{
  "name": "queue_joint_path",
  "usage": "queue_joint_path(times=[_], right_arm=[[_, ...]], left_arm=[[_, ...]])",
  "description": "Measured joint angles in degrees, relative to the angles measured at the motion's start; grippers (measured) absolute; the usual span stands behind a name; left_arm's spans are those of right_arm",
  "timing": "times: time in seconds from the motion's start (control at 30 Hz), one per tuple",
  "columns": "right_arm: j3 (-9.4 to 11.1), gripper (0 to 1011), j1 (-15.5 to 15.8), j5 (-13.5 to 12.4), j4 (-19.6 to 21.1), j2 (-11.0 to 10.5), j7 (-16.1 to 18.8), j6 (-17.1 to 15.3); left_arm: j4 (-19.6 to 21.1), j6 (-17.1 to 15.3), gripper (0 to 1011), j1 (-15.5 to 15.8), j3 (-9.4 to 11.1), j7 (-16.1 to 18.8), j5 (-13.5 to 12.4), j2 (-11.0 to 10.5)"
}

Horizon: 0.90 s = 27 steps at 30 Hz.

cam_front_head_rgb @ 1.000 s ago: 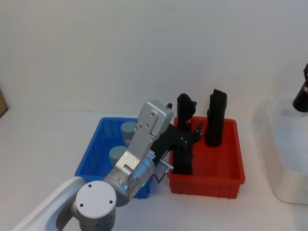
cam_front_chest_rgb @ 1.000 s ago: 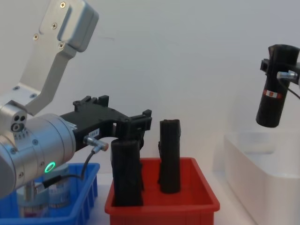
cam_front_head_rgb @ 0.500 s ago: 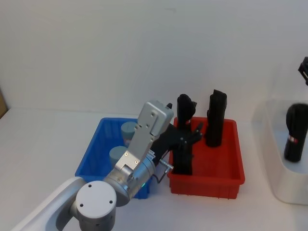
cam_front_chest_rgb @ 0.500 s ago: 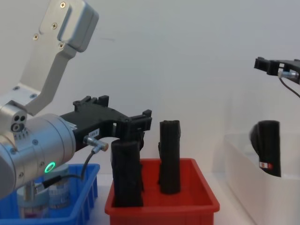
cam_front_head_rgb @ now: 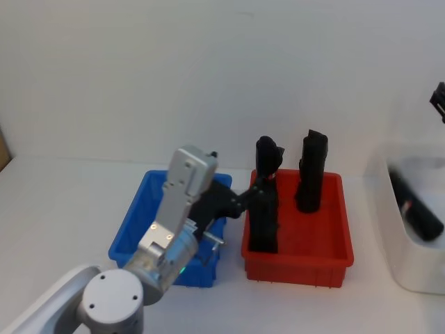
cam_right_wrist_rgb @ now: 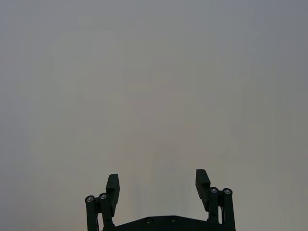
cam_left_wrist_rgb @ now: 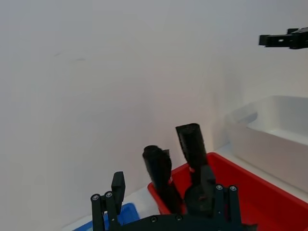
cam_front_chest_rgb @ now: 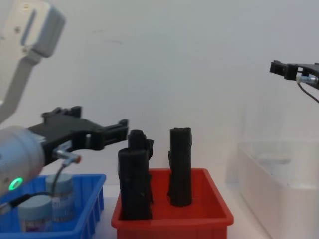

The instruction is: Pick the cotton swabs from the blue box and place them into the white box.

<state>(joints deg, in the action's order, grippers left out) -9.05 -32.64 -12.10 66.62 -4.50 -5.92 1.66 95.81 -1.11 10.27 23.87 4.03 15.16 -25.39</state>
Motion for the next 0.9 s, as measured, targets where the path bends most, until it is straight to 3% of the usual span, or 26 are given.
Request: queue_joint_path(times=[0.47,0.73,0.9], right_arm=[[-0.01,1001,0.0,0.0,0.0,0.0,0.0,0.08],[-0.02,1001,0.01,-0.01,0.01,0.0,-0.01,0.1],[-0.01,1001,0.0,-0.01,0.01,0.0,-0.01,0.1]], left_arm=[[1.6,1.17,1003,-5.05,-3.08,7.59,7.28,-4.26],[0.18,1.95,1003,-6.39,-4.41,8.05,11.0,-5.41],[-1.27,1.89,1003,-6.5,-5.2,5.88,13.12,-5.9]])
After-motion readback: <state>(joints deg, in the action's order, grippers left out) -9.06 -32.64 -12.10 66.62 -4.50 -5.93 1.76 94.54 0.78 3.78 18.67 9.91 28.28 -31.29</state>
